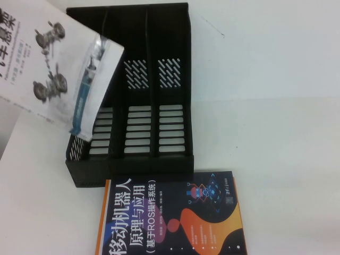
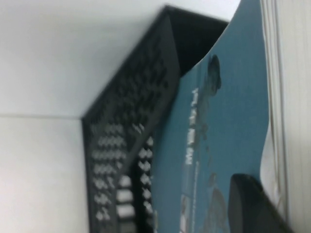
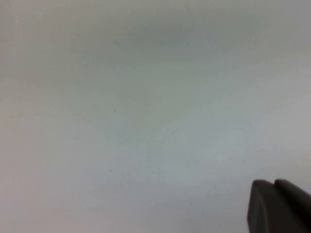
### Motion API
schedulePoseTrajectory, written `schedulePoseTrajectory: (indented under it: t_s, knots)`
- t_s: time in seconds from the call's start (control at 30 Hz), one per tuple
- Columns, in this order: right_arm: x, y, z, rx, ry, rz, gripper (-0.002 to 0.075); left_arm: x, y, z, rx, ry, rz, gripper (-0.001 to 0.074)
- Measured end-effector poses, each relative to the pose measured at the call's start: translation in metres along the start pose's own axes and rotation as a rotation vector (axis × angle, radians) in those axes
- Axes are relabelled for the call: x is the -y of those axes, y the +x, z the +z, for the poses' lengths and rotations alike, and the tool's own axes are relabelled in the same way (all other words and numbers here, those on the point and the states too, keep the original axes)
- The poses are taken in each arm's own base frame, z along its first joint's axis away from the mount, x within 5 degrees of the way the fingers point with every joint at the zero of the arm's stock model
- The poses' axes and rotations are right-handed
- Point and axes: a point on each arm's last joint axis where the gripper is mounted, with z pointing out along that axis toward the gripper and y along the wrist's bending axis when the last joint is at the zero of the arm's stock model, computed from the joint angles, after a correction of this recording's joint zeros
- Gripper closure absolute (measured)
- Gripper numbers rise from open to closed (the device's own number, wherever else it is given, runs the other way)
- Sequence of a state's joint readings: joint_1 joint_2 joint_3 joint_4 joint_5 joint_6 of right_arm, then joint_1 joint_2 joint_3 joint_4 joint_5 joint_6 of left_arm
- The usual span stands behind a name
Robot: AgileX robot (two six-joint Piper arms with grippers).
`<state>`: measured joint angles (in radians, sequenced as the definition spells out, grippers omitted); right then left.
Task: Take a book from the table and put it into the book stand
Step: Place the book on the book shelf
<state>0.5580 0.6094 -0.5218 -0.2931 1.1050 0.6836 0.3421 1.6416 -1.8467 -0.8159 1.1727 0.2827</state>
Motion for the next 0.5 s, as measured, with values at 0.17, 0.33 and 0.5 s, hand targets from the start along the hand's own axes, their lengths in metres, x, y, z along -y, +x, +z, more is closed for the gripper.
schedulePoseTrajectory:
  t_s: [0.17, 0.33, 0.5]
  knots:
    - [0.000, 0.002, 0.003, -0.007, 0.004, 0.004, 0.0729, 0.014, 0.008, 0.004, -0.089, 0.100, -0.016, 0.0615]
    - [-0.001, 0.000, 0.003, 0.014, -0.014, 0.015, 0.0729, 0.039, 0.013, 0.007, -0.106, 0.151, 0.008, 0.0615]
    - [-0.001, 0.000, 0.003, 0.016, -0.015, 0.018, 0.0729, 0.062, 0.014, 0.004, -0.069, 0.174, 0.015, 0.0615]
